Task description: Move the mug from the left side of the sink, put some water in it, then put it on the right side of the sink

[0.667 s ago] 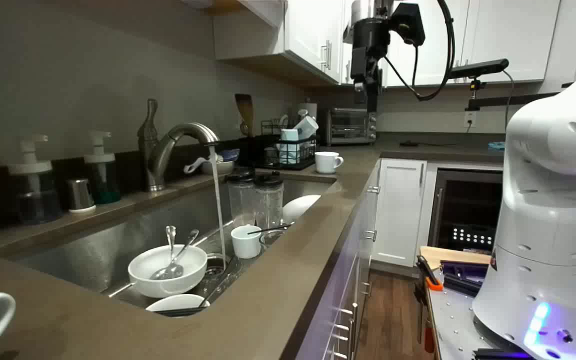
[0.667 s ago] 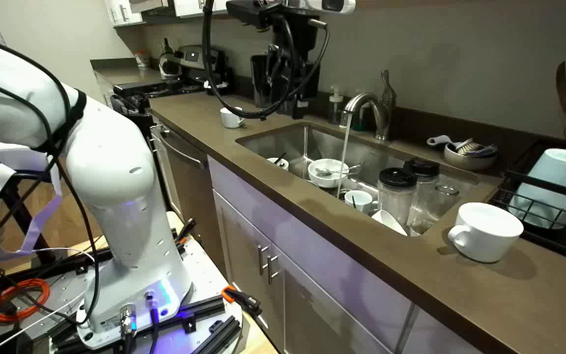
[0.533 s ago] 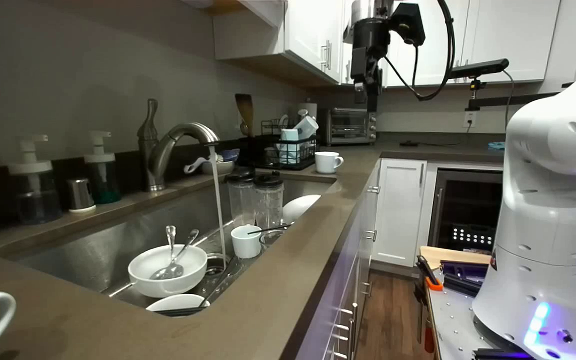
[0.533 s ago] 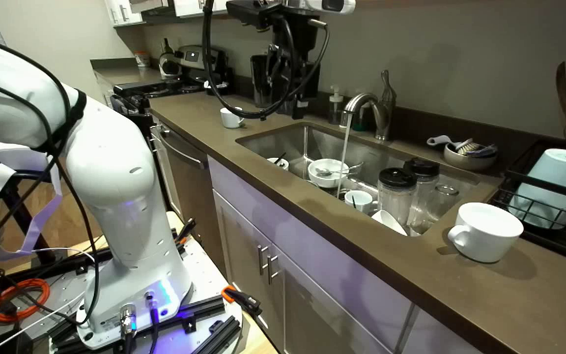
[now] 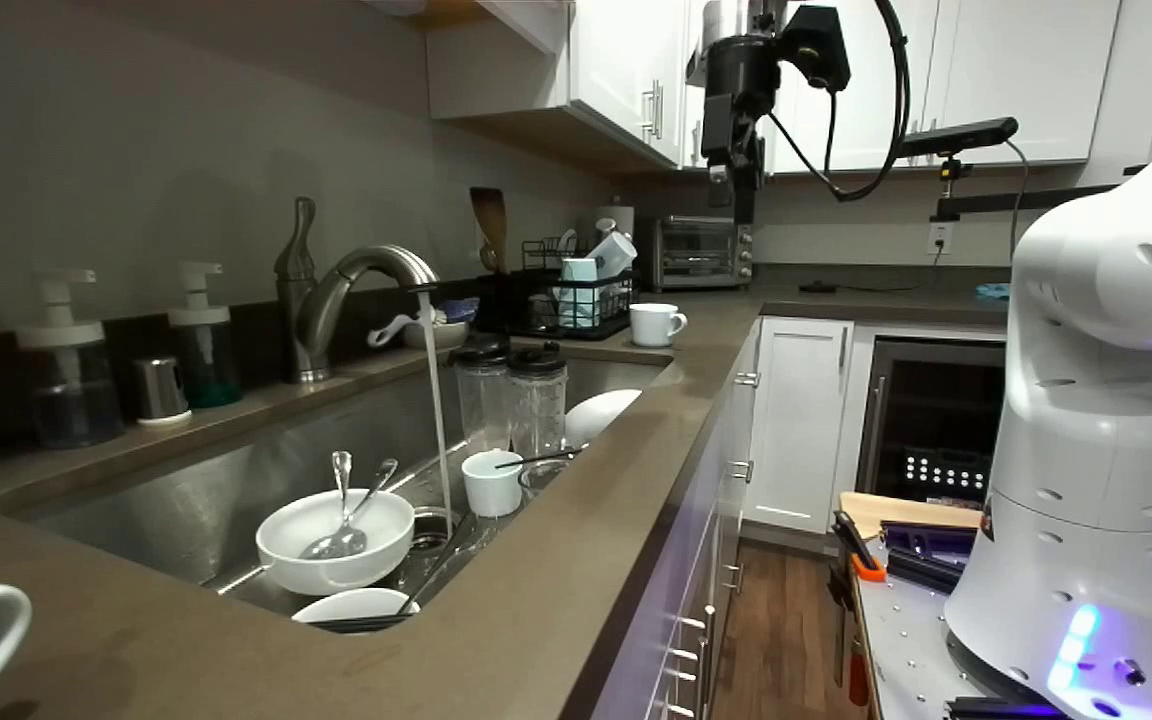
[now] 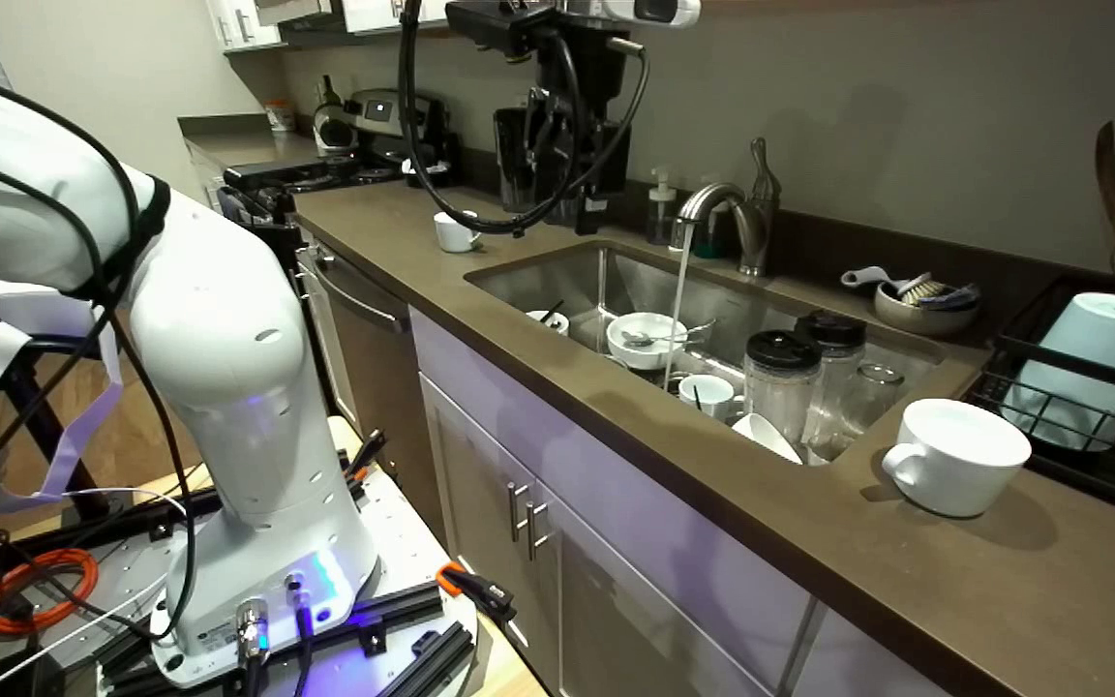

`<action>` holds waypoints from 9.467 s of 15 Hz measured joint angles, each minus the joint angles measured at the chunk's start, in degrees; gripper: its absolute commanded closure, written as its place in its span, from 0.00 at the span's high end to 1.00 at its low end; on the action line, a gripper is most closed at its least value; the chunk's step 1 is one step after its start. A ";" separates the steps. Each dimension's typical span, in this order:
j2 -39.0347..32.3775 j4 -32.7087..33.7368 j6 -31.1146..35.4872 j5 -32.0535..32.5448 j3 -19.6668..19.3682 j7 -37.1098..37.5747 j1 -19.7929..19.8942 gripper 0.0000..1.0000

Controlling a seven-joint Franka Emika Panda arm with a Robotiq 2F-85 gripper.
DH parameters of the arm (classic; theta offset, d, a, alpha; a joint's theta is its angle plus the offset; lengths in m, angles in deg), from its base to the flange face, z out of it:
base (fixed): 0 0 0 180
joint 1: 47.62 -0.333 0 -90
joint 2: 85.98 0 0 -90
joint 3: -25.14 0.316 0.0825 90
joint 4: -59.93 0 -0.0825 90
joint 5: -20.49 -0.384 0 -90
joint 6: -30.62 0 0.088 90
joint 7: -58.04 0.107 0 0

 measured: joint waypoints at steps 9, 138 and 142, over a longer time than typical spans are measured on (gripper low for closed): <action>-3.15 2.32 1.05 0.23 3.81 -1.13 -2.22 1.00; -77.07 57.39 15.66 2.91 34.58 -54.48 -29.19 0.05; -77.06 57.41 15.52 2.91 34.58 -54.38 -29.57 0.06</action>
